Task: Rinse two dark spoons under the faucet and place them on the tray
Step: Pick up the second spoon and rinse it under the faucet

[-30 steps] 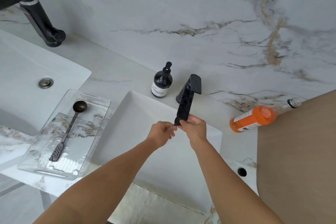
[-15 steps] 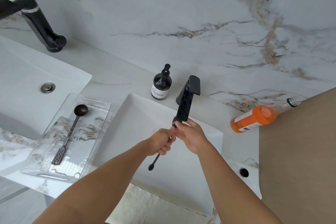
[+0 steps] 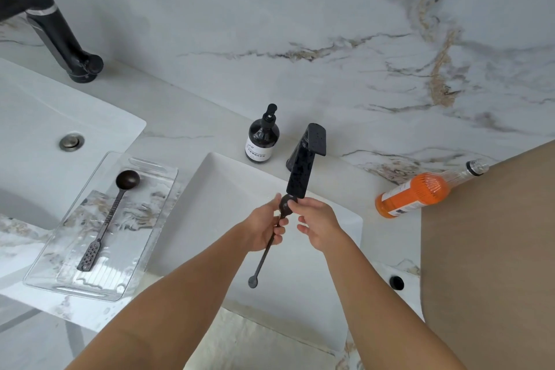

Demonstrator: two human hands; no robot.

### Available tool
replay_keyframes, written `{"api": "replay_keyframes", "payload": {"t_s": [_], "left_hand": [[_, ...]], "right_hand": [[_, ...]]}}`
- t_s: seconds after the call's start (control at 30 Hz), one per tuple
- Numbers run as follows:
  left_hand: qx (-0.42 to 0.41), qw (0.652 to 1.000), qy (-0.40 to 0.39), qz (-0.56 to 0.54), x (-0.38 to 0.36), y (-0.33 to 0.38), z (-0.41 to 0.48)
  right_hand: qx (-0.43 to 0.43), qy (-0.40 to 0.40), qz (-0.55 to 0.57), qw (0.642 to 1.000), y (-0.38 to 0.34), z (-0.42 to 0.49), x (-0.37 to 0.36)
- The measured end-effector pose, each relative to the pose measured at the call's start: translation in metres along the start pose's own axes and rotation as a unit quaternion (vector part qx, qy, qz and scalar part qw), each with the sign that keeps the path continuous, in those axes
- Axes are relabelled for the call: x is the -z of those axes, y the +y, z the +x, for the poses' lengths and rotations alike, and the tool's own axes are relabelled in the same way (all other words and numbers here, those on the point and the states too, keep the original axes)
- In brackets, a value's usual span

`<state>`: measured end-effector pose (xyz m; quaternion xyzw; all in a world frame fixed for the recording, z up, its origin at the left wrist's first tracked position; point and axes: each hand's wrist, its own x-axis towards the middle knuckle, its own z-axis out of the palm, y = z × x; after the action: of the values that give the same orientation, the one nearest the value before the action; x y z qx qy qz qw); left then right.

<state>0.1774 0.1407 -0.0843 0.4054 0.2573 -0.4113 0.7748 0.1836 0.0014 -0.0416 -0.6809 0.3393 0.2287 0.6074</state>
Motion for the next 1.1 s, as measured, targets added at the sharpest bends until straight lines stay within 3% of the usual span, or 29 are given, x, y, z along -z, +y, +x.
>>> {"api": "replay_keyframes", "payload": {"t_s": [0.13,0.23,0.3,0.37,0.5,0.73,0.8,0.87,0.93,0.97,1.0,1.03,1.1], "left_hand": [[-0.021,1.0,-0.015,-0.006,-0.002,0.004,0.003],[-0.026,0.997,-0.022,-0.07,-0.005,0.008,0.004],[-0.036,0.995,-0.009,-0.089,-0.009,0.011,0.006],[-0.057,0.992,-0.007,-0.112,-0.014,0.014,0.007],[-0.067,0.984,-0.001,-0.165,-0.016,0.017,0.005],[-0.054,0.993,0.009,-0.109,-0.02,0.01,-0.009],[-0.069,0.994,0.009,-0.079,-0.018,0.005,-0.016],[-0.083,0.996,0.014,-0.042,-0.013,-0.001,-0.025],[-0.106,0.994,0.009,-0.029,-0.005,-0.012,-0.031],[-0.116,0.993,0.006,-0.032,-0.001,-0.018,-0.035],[-0.123,0.992,0.008,-0.031,0.003,-0.025,-0.038],[-0.129,0.991,0.011,-0.022,0.006,-0.033,-0.042],[-0.147,0.989,0.014,0.003,0.01,-0.047,-0.047]], "right_hand": [[0.062,0.124,-0.086,0.987,-0.006,-0.009,0.015],[0.223,0.204,-0.146,0.942,-0.029,-0.025,0.024],[0.351,0.202,-0.202,0.892,-0.051,-0.039,0.022],[0.428,0.144,-0.279,0.848,-0.068,-0.048,0.016],[0.447,0.062,-0.421,0.787,-0.081,-0.055,0.006],[0.416,0.049,-0.522,0.743,-0.063,-0.05,0.008],[0.427,0.055,-0.476,0.766,-0.055,-0.051,0.008],[0.416,0.144,-0.358,0.824,-0.044,-0.051,0.012],[0.285,0.222,-0.229,0.904,-0.026,-0.053,0.016],[0.188,0.196,-0.163,0.949,-0.016,-0.054,0.017],[0.102,0.122,-0.086,0.984,-0.003,-0.055,0.015],[0.046,0.032,-0.01,0.998,0.01,-0.057,0.014],[0.024,-0.068,0.083,0.994,0.028,-0.066,0.01]]}}
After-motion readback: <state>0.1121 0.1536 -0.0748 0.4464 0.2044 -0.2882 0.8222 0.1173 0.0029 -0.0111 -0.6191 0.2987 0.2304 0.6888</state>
